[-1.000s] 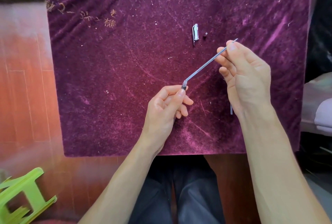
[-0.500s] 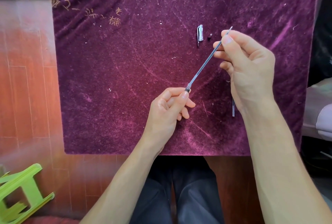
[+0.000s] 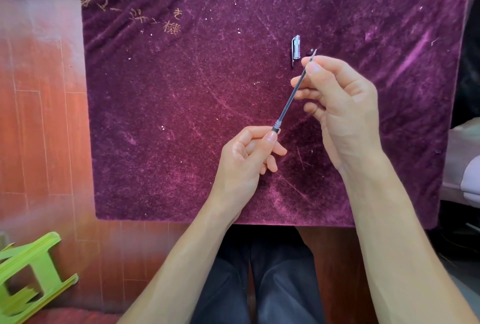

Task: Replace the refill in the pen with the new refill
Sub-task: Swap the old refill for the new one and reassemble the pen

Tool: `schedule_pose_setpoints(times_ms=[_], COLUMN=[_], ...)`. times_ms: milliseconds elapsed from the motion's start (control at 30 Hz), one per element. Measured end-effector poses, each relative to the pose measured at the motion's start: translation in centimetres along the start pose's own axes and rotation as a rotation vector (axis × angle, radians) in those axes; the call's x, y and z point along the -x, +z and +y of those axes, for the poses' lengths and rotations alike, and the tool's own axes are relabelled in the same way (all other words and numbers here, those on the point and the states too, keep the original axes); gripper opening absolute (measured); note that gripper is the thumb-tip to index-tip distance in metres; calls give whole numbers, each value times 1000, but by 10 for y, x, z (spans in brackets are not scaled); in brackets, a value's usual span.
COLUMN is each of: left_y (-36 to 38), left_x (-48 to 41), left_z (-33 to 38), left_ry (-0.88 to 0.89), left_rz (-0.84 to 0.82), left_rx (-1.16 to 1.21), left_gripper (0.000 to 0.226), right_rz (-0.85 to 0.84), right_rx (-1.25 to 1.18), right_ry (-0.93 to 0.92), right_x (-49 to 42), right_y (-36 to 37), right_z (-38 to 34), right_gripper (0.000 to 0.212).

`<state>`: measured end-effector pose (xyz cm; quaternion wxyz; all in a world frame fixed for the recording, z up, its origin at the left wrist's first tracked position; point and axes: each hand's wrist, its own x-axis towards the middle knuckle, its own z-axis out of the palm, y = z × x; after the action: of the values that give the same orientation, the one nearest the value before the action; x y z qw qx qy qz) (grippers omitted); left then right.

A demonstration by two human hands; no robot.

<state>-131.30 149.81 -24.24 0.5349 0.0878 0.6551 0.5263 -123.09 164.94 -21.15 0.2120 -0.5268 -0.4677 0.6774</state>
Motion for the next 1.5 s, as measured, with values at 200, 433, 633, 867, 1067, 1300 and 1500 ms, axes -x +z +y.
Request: schedule_pose_setpoints(times_ms=[200, 433, 633, 867, 1067, 1300, 1500], left_y=[0, -1, -5, -7, -10, -10, -12], left_x=[1, -1, -2, -4, -5, -8, -12], left_z=[1, 5, 6, 7, 10, 10, 8], left_ry=[-7, -8, -11, -9, -18, -23, -34], left_rz=[1, 8, 9, 17, 17, 27, 21], left_rx=[8, 40, 61, 88, 100, 98, 128], left_gripper=[19, 18, 20, 22, 24, 22, 23], right_rz=[15, -34, -89, -143, -194, -207, 55], right_rx=[34, 69, 92, 105, 112, 105, 306], right_ry=[1, 22, 63, 82, 72, 82, -101], right_x=[-2, 2, 8, 12, 13, 12, -10], right_y=[4, 7, 7, 8, 10, 11, -14], right_z=[1, 10, 17, 24, 30, 32, 21], right_gripper=[10, 8, 10, 10, 11, 6, 9])
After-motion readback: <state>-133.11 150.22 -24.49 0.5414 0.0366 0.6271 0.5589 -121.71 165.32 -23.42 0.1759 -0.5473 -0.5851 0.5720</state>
